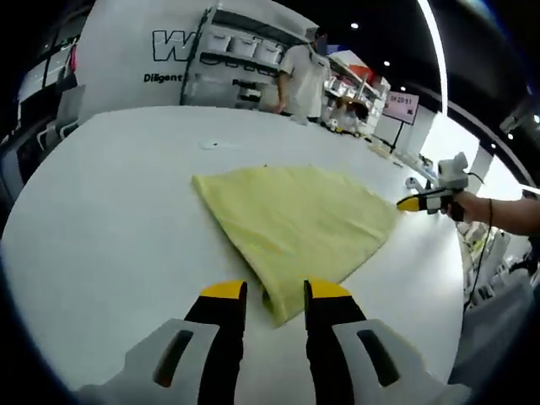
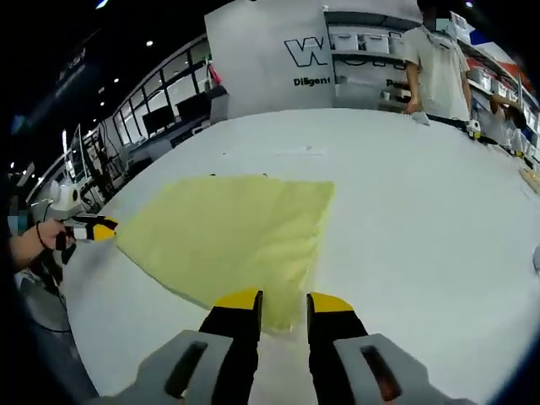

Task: Fold the garment on the visible template until the final outline fits inside the template.

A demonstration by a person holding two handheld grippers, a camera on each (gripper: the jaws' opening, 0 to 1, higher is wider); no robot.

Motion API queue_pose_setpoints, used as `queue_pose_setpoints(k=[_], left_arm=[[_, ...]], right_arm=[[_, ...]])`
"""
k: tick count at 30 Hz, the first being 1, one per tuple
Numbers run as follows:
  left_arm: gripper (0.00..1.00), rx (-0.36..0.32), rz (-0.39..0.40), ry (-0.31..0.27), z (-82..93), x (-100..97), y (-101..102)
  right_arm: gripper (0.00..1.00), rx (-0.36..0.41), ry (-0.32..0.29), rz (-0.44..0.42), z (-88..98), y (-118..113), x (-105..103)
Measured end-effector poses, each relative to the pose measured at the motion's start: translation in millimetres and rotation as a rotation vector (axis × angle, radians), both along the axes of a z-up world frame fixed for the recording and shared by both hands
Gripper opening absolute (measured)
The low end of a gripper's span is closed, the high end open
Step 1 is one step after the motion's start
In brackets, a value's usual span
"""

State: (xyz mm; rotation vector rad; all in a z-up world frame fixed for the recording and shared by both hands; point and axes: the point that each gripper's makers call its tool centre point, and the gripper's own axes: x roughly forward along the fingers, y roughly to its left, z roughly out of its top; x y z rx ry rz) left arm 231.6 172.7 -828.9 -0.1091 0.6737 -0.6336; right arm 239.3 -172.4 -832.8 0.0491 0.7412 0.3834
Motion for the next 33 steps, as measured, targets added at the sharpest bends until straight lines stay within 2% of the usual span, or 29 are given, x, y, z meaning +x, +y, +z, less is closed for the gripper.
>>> queue_pose_setpoints(k=[5, 9, 10, 16, 18, 21, 23, 24, 26, 27, 29, 30, 32, 33], left_arm=[[0.15, -0.033, -0.01, 0.03, -7.2, -3.7, -8], [0.0, -0.033, -0.009, 0.038, -8.5, -1.6, -5], [0.0, -0.028, -0.004, 0.036, -8.7, -0.8, -3], [0.0, -0.034, 0.012, 0.044, -5.8, -6.4, 6], [0.0, 0.036, 0.0, -0.005, -5.9, -4.1, 14], [0.0, 0.083, -0.008, -0.008, -4.0, -13.0, 19], [0.0, 0.119, -0.019, -0.047, -2.5, -12.4, 24], [0.0, 0.169, -0.039, -0.059, -6.0, -14.7, 30], [0.0, 0.095, 0.018, -0.008, -5.4, -19.0, 28], [0.0, 0.102, 0.03, -0.024, -5.1, -17.5, 29], [0.01, 0.118, -0.018, -0.059, -3.0, -21.6, 21], [0.01, 0.106, -0.018, -0.054, -1.7, -23.3, 19], [0.02, 0.111, -0.01, -0.067, -1.0, -18.9, 22], [0.03, 0.116, 0.004, -0.077, 1.2, -19.6, 26]], right_arm=[[0.12, 0.046, 0.033, 0.006, -2.2, 7, -6], [0.03, 0.044, 0.047, 0.024, -5.5, 11, -9], [0.0, 0.043, 0.048, 0.025, -5.6, 11, -10], [0.0, -0.006, 0.055, 0.026, -8.3, 8, -14], [0.0, 0.003, 0.057, 0.018, -8.9, 8, -15], [0.0, -0.05, 0.038, 0.005, -8.4, 0, -16], [0.0, -0.071, 0.046, -0.001, -9.5, -1, -17], [0.0, -0.066, 0.052, 0.001, -10.2, 2, -18], [0.0, -0.073, 0.058, -0.002, -12.8, 6, -20], [0.0, -0.11, 0.043, 0.025, -13.5, 7, -21], [0.0, -0.105, 0.021, 0.033, -9.3, 13, -22], [0.0, -0.109, 0.011, 0.039, -7.5, 14, -22], [0.0, -0.089, -0.008, 0.029, -3.3, 14, -22], [0.02, -0.085, -0.011, -0.009, -0.2, 9, -24]])
